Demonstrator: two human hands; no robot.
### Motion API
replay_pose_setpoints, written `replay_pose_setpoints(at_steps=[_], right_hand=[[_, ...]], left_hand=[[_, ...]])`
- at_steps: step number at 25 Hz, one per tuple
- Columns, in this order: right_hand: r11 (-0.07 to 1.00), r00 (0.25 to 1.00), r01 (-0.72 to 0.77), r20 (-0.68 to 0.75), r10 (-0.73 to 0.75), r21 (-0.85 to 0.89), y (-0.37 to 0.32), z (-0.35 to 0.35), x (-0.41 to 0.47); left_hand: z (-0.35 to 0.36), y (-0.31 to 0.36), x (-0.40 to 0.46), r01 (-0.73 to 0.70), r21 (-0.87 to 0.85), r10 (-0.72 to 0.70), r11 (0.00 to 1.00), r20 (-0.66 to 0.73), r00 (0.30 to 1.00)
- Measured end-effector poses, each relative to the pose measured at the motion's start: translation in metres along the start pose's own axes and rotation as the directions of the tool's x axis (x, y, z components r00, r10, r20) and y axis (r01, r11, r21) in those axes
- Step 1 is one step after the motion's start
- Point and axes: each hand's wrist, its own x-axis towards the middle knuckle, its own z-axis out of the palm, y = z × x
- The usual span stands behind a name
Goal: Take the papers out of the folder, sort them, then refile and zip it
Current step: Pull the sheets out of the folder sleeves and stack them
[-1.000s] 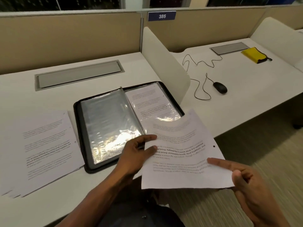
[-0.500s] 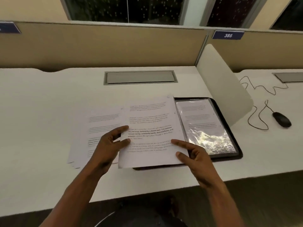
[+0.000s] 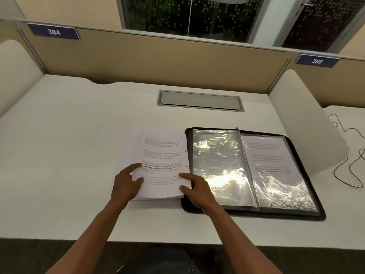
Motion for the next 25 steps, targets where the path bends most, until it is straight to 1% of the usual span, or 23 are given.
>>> replay_pose_setpoints(at_steps=[2,4,7,9,12,14,15,16,17,18,19,20,21,22,23,25], right_hand=[[0.998,0.999,-0.011,-0.037,0.009,-0.063,0.005,0.01,0.005],[0.997,0.995,-0.019,-0.095,0.011,-0.076,0.006,0.015,0.006],[1.0,0.99,-0.013,-0.139,0.009,-0.027,0.004,0.015,0.003],[1.0,0.985,-0.018,-0.171,0.02,0.017,0.006,0.01,-0.002],[0.991,0.95,-0.014,-0.306,0.054,0.133,0.017,-0.014,-0.013],[0.982,0.889,0.002,-0.45,0.084,0.187,0.032,-0.046,-0.024],[0.986,0.829,-0.013,-0.549,0.105,0.169,0.044,-0.065,-0.031],[0.991,0.751,-0.066,-0.648,0.126,0.116,0.058,-0.087,-0.037],[0.986,0.672,-0.158,-0.727,0.143,0.048,0.074,-0.108,-0.042],[0.961,0.611,-0.276,-0.774,0.164,-0.015,0.091,-0.13,-0.048],[0.913,0.581,-0.403,-0.788,0.201,-0.064,0.107,-0.15,-0.052],[0.849,0.576,-0.516,-0.779,0.246,-0.114,0.121,-0.166,-0.056],[0.782,0.591,-0.599,-0.754,0.287,-0.172,0.133,-0.179,-0.06],[0.728,0.62,-0.642,-0.721,0.311,-0.238,0.144,-0.187,-0.063],[0.702,0.65,-0.648,-0.694,0.308,-0.295,0.152,-0.193,-0.066],[0.699,0.686,-0.61,-0.691,0.229,-0.374,0.158,-0.197,-0.067]], left_hand=[[0.001,-0.008,0.003,-0.015,0.057,0.016,0.998,-0.018,1.0],[0.002,-0.013,0.004,-0.017,0.079,0.021,0.997,-0.046,0.999],[0.002,-0.017,0.005,-0.013,0.11,0.024,0.994,-0.095,0.995],[0.003,-0.021,0.006,-0.033,0.152,0.05,0.988,-0.106,0.993],[0.009,-0.021,0.002,-0.021,0.24,0.062,0.971,-0.167,0.984],[0.016,-0.018,-0.007,-0.028,0.242,0.076,0.97,-0.191,0.979],[0.021,-0.015,-0.012,-0.047,0.233,0.091,0.971,-0.186,0.978],[0.028,-0.012,-0.018,-0.067,0.221,0.107,0.973,-0.172,0.979],[0.036,-0.009,-0.025,-0.092,0.212,0.126,0.973,-0.153,0.98],[0.048,-0.005,-0.032,-0.121,0.207,0.148,0.971,-0.124,0.981],[0.06,-0.001,-0.039,-0.149,0.202,0.17,0.968,-0.091,0.981],[0.073,0.003,-0.047,-0.176,0.196,0.19,0.965,-0.055,0.98],[0.086,0.009,-0.053,-0.205,0.188,0.211,0.961,-0.012,0.977],[0.1,0.017,-0.06,-0.237,0.176,0.235,0.955,0.034,0.971],[0.114,0.026,-0.067,-0.278,0.161,0.268,0.947,0.084,0.96],[0.139,0.048,-0.079,-0.365,0.134,0.341,0.921,0.172,0.924]])
